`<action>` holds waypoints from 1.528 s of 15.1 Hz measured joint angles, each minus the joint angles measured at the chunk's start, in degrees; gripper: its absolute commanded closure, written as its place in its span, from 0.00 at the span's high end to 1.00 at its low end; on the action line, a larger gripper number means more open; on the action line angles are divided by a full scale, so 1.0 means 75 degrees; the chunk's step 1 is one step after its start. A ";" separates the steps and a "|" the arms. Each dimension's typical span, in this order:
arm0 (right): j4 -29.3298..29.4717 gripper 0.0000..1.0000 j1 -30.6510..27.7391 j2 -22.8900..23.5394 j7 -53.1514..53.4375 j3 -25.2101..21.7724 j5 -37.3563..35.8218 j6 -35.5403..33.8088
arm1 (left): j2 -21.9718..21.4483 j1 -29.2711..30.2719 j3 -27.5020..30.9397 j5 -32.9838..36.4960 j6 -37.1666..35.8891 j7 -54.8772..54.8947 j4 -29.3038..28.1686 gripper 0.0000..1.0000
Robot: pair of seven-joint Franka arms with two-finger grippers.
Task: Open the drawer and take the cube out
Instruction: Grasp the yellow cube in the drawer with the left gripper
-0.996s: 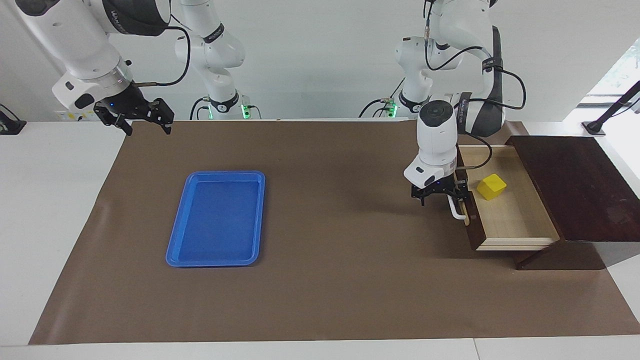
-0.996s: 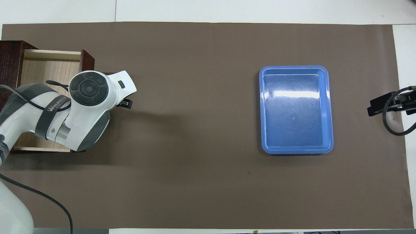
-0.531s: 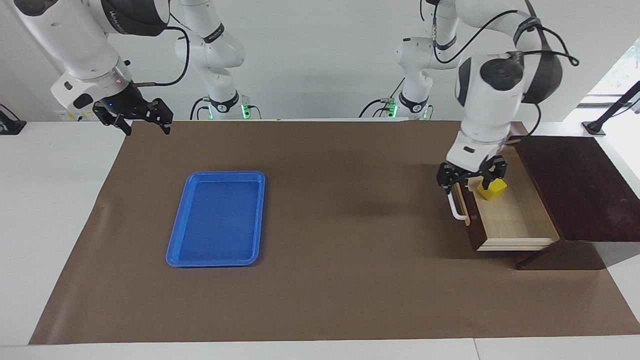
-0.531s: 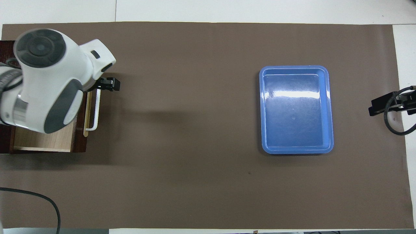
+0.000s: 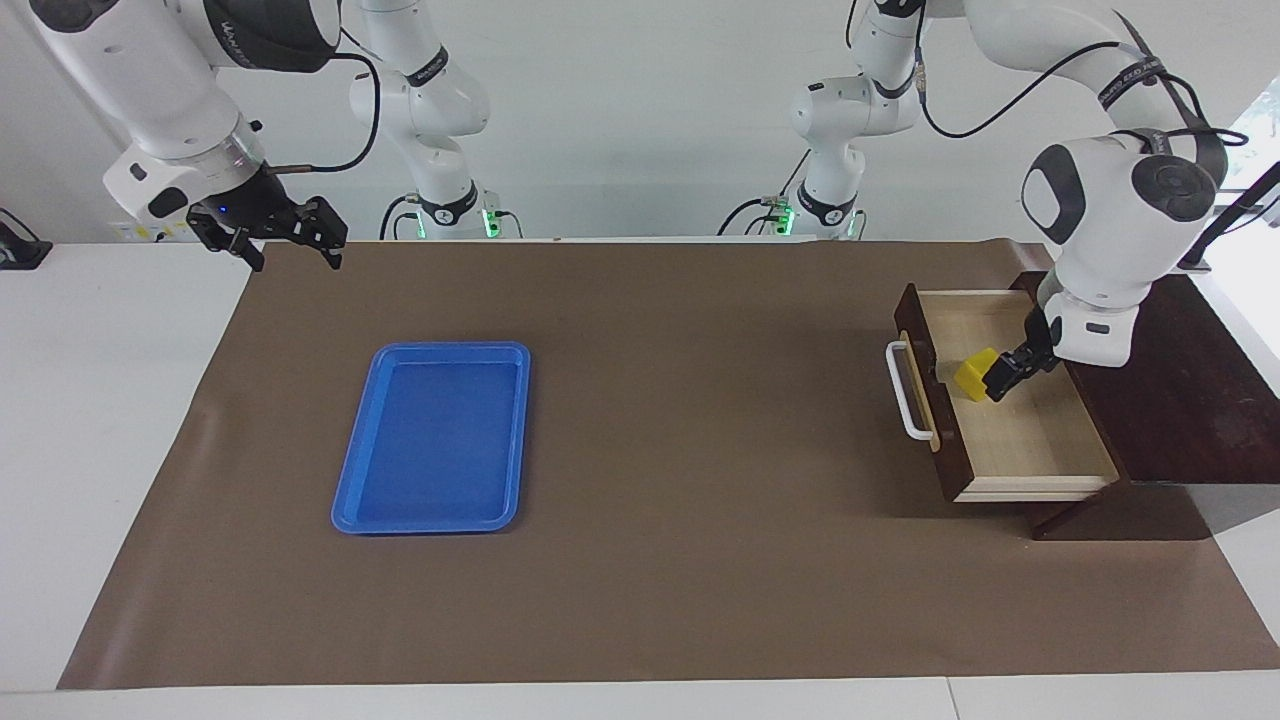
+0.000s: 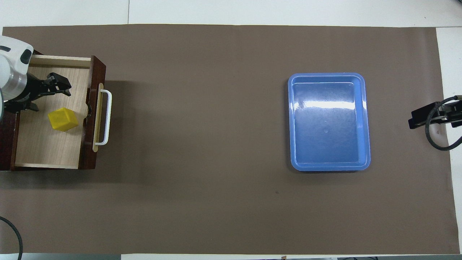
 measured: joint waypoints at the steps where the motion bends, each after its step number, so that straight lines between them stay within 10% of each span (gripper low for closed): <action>1: 0.0000 1.00 0.0000 0.0000 0.0000 0.0000 0.0000 0.0000 | -0.0101 -0.0006 -0.0023 0.0000 0.0213 -0.0269 -0.0274 1.00; 23: -0.1710 1.00 0.1870 0.0800 0.7155 0.0100 0.2780 0.2401 | -0.0491 0.0081 0.0045 0.0004 0.0643 -0.0533 -0.0972 1.00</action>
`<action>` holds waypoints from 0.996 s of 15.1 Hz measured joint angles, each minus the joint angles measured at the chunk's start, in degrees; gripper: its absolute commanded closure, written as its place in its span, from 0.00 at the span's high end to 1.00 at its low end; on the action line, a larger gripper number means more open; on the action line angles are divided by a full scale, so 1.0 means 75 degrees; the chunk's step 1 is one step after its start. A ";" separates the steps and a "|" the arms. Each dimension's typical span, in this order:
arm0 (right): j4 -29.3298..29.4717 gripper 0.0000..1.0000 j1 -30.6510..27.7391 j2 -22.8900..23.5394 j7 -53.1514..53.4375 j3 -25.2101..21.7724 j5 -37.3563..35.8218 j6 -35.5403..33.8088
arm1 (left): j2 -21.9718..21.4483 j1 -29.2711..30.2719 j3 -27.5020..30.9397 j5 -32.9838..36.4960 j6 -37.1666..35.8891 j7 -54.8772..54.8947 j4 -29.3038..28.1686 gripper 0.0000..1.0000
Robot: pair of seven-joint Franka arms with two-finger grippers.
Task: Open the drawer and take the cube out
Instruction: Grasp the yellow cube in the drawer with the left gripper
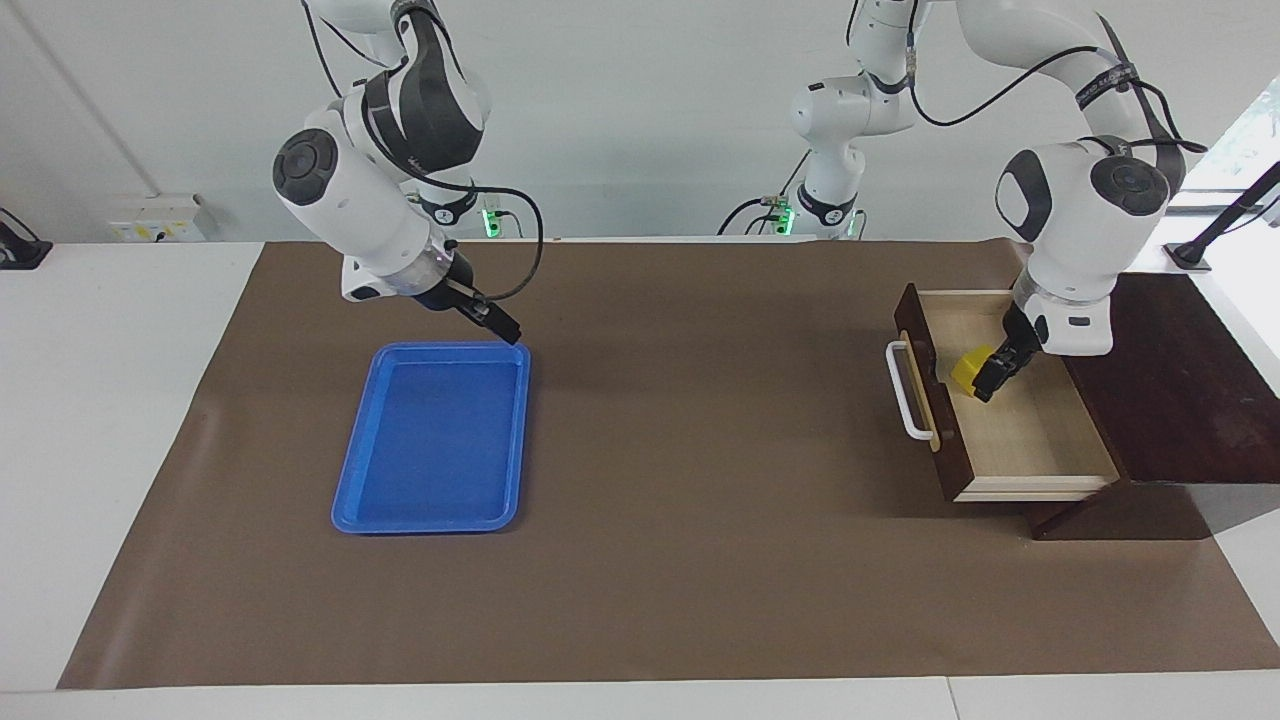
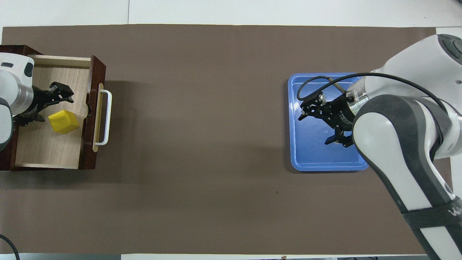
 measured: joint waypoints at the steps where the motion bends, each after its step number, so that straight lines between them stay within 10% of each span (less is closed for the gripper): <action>1: -0.0014 1.00 0.0056 0.0073 0.0117 0.0002 0.0080 0.0102 | 0.0001 0.0000 -0.0004 0.0000 -0.0001 0.0000 -0.0051 0.95; 6: -0.0031 1.00 0.0092 0.0142 0.0216 -0.0015 0.0170 0.0153 | -0.0011 0.0000 -0.0004 0.0000 0.0007 -0.0005 -0.0194 0.07; 15: -0.0031 1.00 0.0092 0.0142 0.0243 -0.0017 0.0231 0.0153 | -0.0040 -0.0201 -0.0077 -0.0024 -0.1302 -0.0091 0.1268 0.00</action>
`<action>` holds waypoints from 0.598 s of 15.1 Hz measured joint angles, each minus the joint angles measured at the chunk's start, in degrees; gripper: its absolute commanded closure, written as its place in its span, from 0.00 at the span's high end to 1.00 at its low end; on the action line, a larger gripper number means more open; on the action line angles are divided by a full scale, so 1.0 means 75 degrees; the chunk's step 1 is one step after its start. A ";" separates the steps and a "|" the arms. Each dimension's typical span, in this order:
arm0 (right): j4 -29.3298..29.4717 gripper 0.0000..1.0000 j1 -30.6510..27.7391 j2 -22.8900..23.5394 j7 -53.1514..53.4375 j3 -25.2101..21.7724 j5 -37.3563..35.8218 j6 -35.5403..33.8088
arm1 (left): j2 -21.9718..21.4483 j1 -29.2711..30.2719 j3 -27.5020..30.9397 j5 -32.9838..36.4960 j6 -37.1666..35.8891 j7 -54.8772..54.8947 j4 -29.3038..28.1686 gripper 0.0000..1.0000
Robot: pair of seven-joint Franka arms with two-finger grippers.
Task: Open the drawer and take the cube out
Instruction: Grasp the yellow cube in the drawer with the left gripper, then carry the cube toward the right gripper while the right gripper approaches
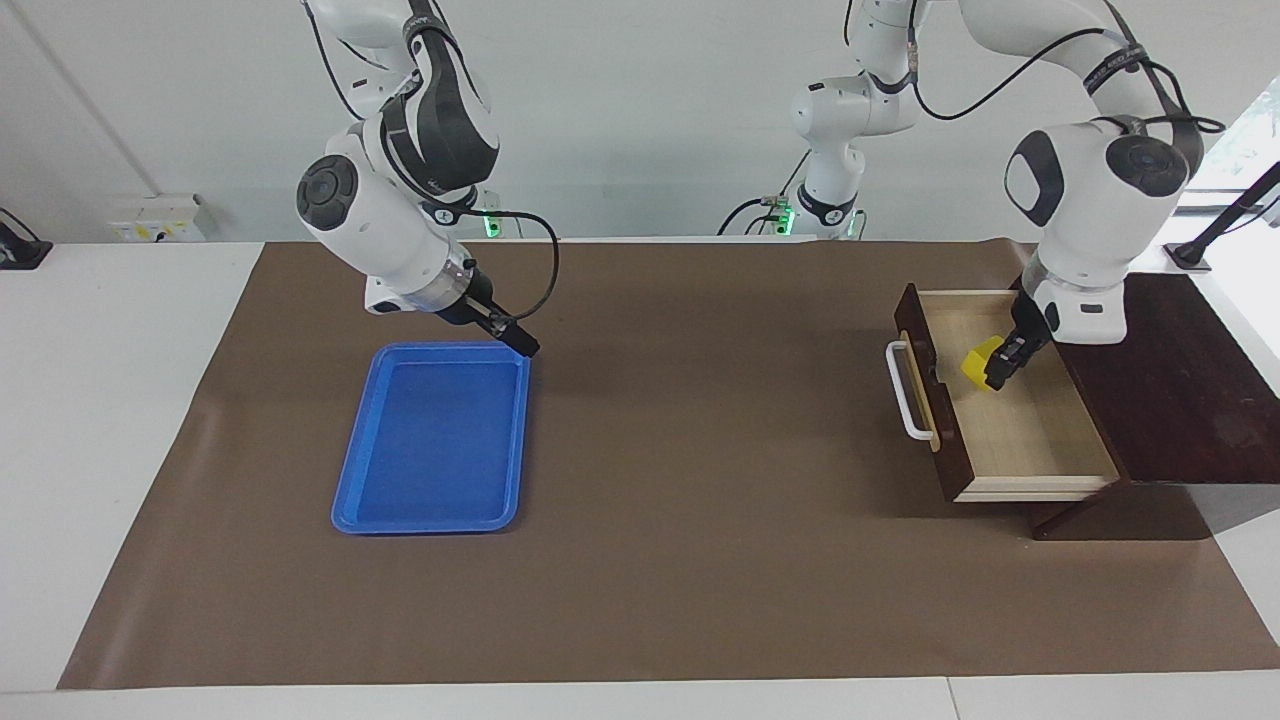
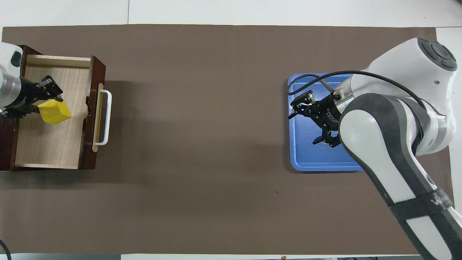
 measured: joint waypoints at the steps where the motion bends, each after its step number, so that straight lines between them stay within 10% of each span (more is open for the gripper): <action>1: 0.0000 1.00 0.0000 0.0000 0.0001 0.0000 0.0002 0.0000 | 0.0000 -0.0262 -0.0014 -0.0028 -0.0457 -0.0315 0.0448 0.00; 9: -0.0028 1.00 0.0000 0.0000 0.0304 -0.0002 0.0202 0.0011 | 0.0181 -0.3176 -0.0142 -0.1156 0.0031 -0.7053 0.0317 0.00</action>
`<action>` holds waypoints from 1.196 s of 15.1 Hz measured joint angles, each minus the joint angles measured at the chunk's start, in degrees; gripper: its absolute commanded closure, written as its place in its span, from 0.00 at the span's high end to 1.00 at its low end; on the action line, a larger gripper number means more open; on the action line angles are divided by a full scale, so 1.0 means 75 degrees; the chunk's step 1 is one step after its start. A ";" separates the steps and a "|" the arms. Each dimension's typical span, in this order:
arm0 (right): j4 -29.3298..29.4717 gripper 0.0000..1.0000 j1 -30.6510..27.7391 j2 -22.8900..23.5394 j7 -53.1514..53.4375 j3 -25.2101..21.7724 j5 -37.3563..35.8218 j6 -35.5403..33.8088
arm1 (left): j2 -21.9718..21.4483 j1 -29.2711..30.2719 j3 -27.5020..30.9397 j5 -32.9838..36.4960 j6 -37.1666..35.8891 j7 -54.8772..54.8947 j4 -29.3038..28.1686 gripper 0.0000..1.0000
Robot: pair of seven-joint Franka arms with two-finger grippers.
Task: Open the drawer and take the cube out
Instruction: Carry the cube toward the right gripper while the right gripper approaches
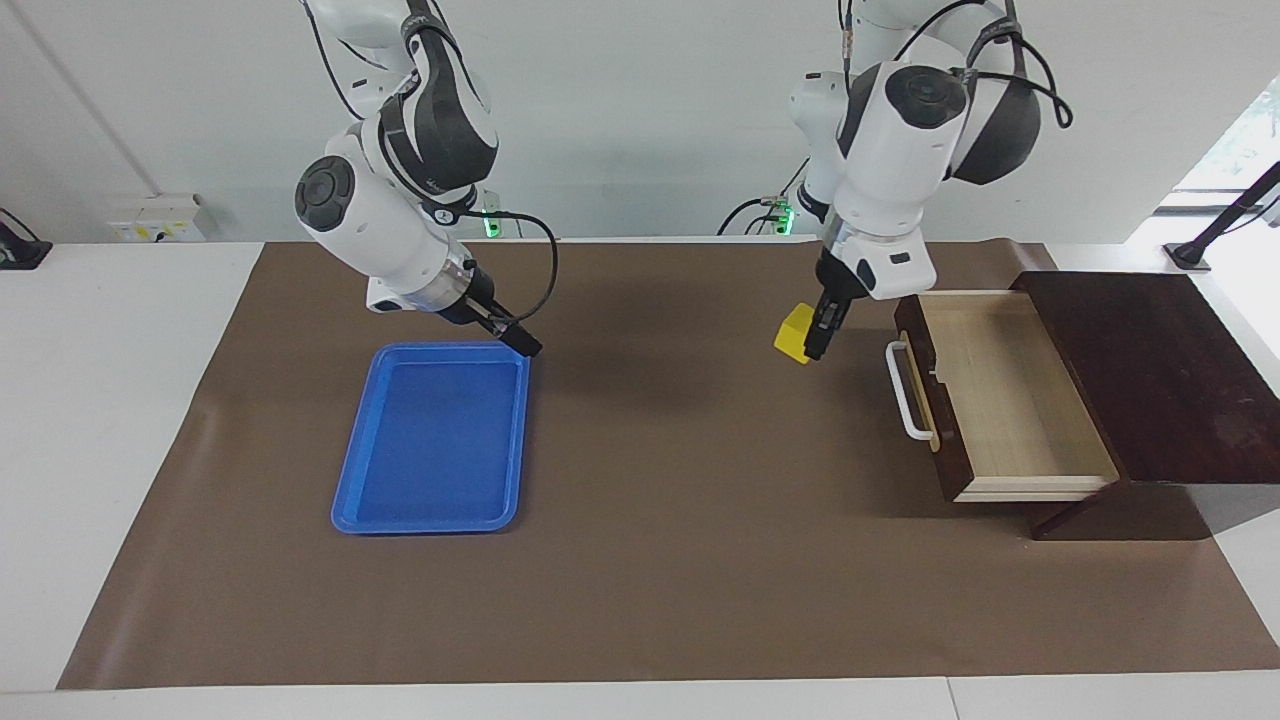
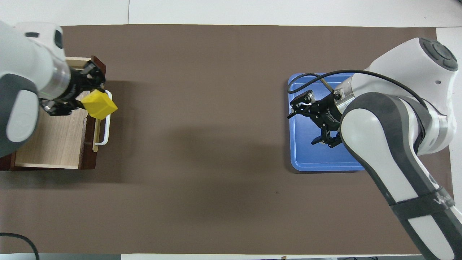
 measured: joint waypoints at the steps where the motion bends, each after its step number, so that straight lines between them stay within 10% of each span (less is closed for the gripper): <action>1: -0.0027 1.00 0.0000 0.0002 0.0073 0.0000 0.0069 0.0000 | 0.0004 -0.0320 -0.0003 -0.0064 0.0454 -0.0872 -0.0258 0.00; 11: -0.0814 1.00 0.0314 0.0119 0.1118 0.0017 0.1363 0.0799 | 0.0014 -0.1689 0.0000 -0.0943 0.3250 -0.4531 -0.1380 0.00; 18: -0.0796 1.00 0.0692 0.0691 0.1908 0.0022 0.2826 0.1669 | 0.0025 -0.1721 0.0038 -0.0949 0.3491 -0.5817 -0.1605 0.00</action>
